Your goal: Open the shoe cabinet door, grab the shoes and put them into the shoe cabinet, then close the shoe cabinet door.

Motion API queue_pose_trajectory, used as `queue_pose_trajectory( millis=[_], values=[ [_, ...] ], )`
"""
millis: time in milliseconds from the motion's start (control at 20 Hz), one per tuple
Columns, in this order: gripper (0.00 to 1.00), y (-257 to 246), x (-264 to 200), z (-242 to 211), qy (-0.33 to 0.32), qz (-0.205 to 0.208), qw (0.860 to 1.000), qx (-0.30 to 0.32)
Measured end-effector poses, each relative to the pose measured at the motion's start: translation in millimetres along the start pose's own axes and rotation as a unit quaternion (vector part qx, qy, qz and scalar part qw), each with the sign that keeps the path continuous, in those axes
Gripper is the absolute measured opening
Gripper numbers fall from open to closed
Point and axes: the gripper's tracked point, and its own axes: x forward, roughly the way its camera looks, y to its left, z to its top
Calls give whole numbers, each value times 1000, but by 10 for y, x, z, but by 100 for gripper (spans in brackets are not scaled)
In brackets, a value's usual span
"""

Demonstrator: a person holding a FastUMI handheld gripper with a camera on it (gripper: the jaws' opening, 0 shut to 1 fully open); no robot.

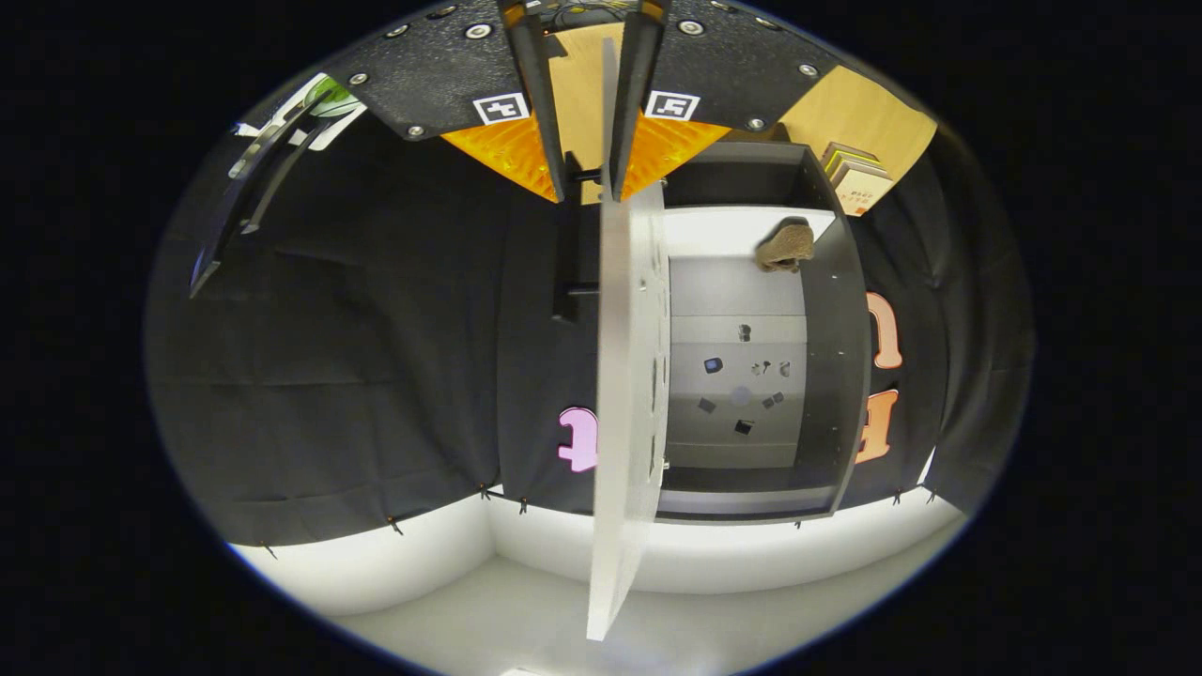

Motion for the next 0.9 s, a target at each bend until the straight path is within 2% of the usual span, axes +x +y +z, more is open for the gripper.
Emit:
queue_pose_trajectory(
  millis=[300,550,750,900],
  values=[
    [31,226,-81,-97,11,22,1000,0],
    [31,694,-185,-319,28,71,997,6],
    [31,1143,-204,-648,40,115,992,18],
    [31,1468,-192,-1097,81,144,986,21]
  ],
)
